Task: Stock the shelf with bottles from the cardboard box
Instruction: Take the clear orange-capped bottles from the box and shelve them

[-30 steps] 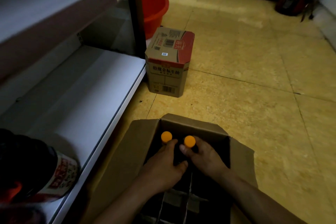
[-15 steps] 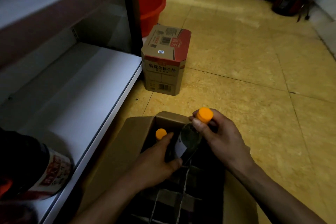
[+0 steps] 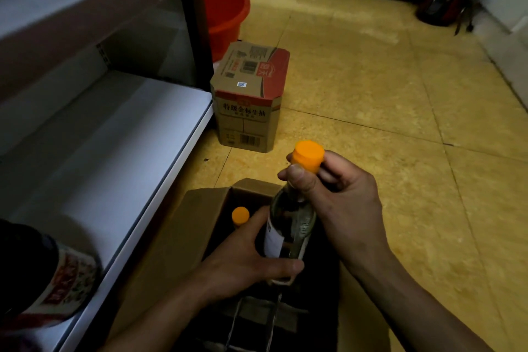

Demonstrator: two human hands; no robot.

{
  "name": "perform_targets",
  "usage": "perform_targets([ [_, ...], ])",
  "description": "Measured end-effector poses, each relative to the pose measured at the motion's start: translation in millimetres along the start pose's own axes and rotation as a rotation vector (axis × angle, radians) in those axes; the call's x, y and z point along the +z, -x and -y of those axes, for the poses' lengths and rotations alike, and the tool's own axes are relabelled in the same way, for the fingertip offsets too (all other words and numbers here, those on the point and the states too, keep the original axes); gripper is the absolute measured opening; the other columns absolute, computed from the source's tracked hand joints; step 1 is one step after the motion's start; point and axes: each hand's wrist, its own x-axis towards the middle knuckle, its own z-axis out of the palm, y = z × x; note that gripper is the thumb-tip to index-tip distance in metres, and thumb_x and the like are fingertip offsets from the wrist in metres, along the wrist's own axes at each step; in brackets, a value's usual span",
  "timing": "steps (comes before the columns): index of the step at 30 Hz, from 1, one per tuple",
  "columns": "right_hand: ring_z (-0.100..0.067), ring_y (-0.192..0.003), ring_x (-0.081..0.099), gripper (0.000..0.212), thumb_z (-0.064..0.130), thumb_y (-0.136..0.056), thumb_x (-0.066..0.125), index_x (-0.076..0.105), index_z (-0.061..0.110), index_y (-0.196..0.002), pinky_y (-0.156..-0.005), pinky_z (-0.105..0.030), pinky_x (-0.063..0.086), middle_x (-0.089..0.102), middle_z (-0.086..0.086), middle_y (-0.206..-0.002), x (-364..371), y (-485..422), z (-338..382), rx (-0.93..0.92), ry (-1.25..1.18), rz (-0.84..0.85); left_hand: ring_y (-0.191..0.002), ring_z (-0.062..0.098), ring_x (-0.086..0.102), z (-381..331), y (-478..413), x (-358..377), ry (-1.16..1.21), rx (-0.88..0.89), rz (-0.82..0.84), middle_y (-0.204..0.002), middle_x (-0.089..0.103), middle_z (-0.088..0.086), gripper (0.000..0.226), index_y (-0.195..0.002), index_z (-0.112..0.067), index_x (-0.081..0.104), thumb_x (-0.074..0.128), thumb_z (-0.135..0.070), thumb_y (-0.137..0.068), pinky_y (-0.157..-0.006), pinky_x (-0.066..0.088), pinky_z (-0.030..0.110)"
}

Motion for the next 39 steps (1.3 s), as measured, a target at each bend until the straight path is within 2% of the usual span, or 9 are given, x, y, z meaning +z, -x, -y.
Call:
perform_targets([
  [8, -0.011, -0.098, 0.074, 0.035, 0.040, -0.097, 0.053, 0.071, 0.016, -0.116, -0.083, -0.027, 0.058, 0.077, 0.001, -0.104, -17.8, -6.0, -3.0, 0.095, 0.087, 0.302, -0.125, 0.022, 0.065, 4.5, 13.5, -8.4, 0.365, -0.029, 0.135, -0.133, 0.069, 0.002, 0.067, -0.127, -0.041, 0.065, 0.089, -0.028, -0.065, -0.104, 0.054, 0.043],
  [11, -0.029, -0.101, 0.073, 0.047, 0.052, -0.098, 0.047, 0.068, 0.014, -0.115, -0.090, -0.055, 0.057, 0.075, -0.013, -0.106, -16.1, -3.5, -3.5, 0.215, 0.005, 0.440, -0.130, 0.028, 0.061, 2.2, 16.4, -11.9, 0.424, -0.024, 0.185, -0.137, 0.066, 0.007, 0.081, -0.133, -0.036, 0.061, 0.095, -0.037, -0.060, -0.111, 0.047, 0.054],
  [15, -0.059, -0.119, 0.052, 0.053, 0.057, -0.092, 0.051, 0.063, 0.020, -0.128, -0.096, -0.084, 0.028, 0.062, -0.031, -0.124, -21.9, -4.4, -5.8, 0.341, -0.195, 0.592, -0.135, 0.036, 0.055, -4.3, 20.2, -12.0, 0.530, 0.008, 0.240, -0.141, 0.061, 0.016, 0.083, -0.143, -0.024, 0.054, 0.091, -0.033, -0.069, -0.115, 0.040, 0.059],
  [17, -0.066, -0.120, 0.044, 0.051, 0.051, -0.092, 0.056, 0.059, 0.022, -0.135, -0.086, -0.083, 0.033, 0.057, -0.033, -0.129, -23.6, -6.5, -5.8, 0.360, -0.273, 0.652, -0.134, 0.036, 0.056, -7.7, 22.4, -11.8, 0.638, 0.023, 0.290, -0.140, 0.061, 0.019, 0.075, -0.142, -0.023, 0.057, 0.088, -0.030, -0.074, -0.114, 0.043, 0.054],
  [19, -0.060, -0.100, 0.057, 0.052, 0.044, -0.092, 0.060, 0.054, 0.027, -0.142, -0.071, -0.060, 0.045, 0.065, -0.026, -0.120, -22.6, -9.0, -6.2, 0.365, -0.317, 0.681, -0.127, 0.033, 0.061, -9.5, 23.2, -12.3, 0.760, 0.012, 0.334, -0.133, 0.066, 0.018, 0.070, -0.136, -0.023, 0.064, 0.090, -0.032, -0.072, -0.110, 0.047, 0.048],
  [23, -0.027, -0.063, 0.049, 0.049, 0.034, -0.091, 0.061, 0.057, 0.021, -0.139, -0.041, -0.028, 0.037, 0.066, -0.009, -0.089, -14.5, -9.1, -8.3, 0.315, -0.365, 0.552, -0.119, 0.031, 0.065, -8.1, 23.0, -8.6, 0.871, 0.030, 0.350, -0.128, 0.069, 0.017, 0.064, -0.132, -0.018, 0.069, 0.089, -0.040, -0.074, -0.112, 0.046, 0.049],
  [31, -0.030, -0.108, 0.074, 0.068, 0.018, -0.077, 0.082, 0.057, 0.018, -0.140, -0.085, -0.037, 0.058, 0.075, -0.012, -0.120, -7.8, -10.9, -6.1, 0.221, -0.378, 0.212, -0.136, 0.022, 0.057, -19.4, 16.4, 1.8, 0.532, 0.017, -0.025, -0.141, 0.064, -0.005, 0.075, -0.137, -0.046, 0.057, 0.069, -0.079, -0.072, -0.117, 0.038, 0.056],
  [34, -0.027, -0.107, 0.074, 0.065, 0.019, -0.075, 0.083, 0.061, 0.023, -0.136, -0.088, -0.042, 0.059, 0.077, -0.007, -0.116, -6.0, -8.5, -5.1, 0.179, -0.279, 0.094, -0.124, 0.009, 0.065, -20.3, 19.4, 11.4, 0.436, 0.051, -0.054, -0.131, 0.069, -0.015, 0.051, -0.133, -0.050, 0.055, 0.070, -0.057, -0.086, -0.110, 0.050, 0.043],
  [39, -0.025, -0.107, 0.074, 0.070, 0.034, -0.070, 0.083, 0.060, 0.028, -0.136, -0.094, -0.053, 0.058, 0.077, -0.003, -0.115, -2.6, -1.7, -9.6, 0.138, -0.151, 0.024, -0.113, 0.009, 0.070, -18.2, 20.0, 15.4, 0.329, 0.111, -0.091, -0.122, 0.073, -0.013, 0.066, -0.135, -0.043, 0.048, 0.081, -0.022, -0.082, -0.093, 0.059, 0.031],
])
